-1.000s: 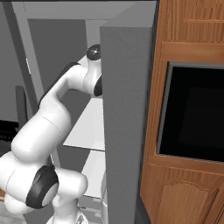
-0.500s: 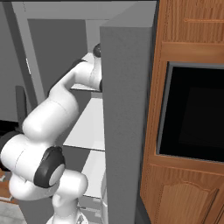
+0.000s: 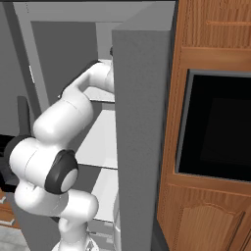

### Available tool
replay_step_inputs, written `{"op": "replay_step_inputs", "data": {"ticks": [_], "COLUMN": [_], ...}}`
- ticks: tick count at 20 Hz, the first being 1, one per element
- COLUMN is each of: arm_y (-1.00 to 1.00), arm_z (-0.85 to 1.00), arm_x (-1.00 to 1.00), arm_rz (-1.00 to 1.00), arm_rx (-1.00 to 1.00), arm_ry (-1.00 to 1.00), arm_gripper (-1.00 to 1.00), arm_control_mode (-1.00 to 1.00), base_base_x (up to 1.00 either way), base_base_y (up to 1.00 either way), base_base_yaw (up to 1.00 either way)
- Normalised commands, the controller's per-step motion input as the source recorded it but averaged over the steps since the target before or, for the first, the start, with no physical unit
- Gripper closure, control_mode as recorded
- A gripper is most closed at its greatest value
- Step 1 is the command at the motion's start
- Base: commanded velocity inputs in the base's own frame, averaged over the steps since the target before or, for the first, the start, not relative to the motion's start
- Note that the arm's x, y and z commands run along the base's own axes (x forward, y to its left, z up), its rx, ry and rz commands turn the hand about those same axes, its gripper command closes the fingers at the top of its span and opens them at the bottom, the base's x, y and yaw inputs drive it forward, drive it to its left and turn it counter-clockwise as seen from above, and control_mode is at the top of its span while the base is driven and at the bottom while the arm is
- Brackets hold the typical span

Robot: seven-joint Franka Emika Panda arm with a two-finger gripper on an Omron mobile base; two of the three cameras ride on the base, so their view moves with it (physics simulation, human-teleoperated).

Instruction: Retrieve the apple and kiwi from the fridge and place them into the bowl on the dining table.

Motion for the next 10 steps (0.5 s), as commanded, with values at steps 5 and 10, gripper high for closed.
{"op": "replay_step_inputs", "data": {"ticks": [5, 10], "arm_y": [0.0, 0.0], "arm_z": [-0.41, -0.67], "arm_x": [0.03, 0.0], "arm_rz": [-0.01, -0.02], "arm_rx": [-0.01, -0.03], "arm_ry": [0.0, 0.0], "arm_gripper": [-1.0, -1.0], "arm_control_mode": [-1.0, -1.0], "base_base_x": [0.0, 0.0], "base_base_y": [0.0, 0.0], "base_base_yaw": [0.0, 0.0]}}
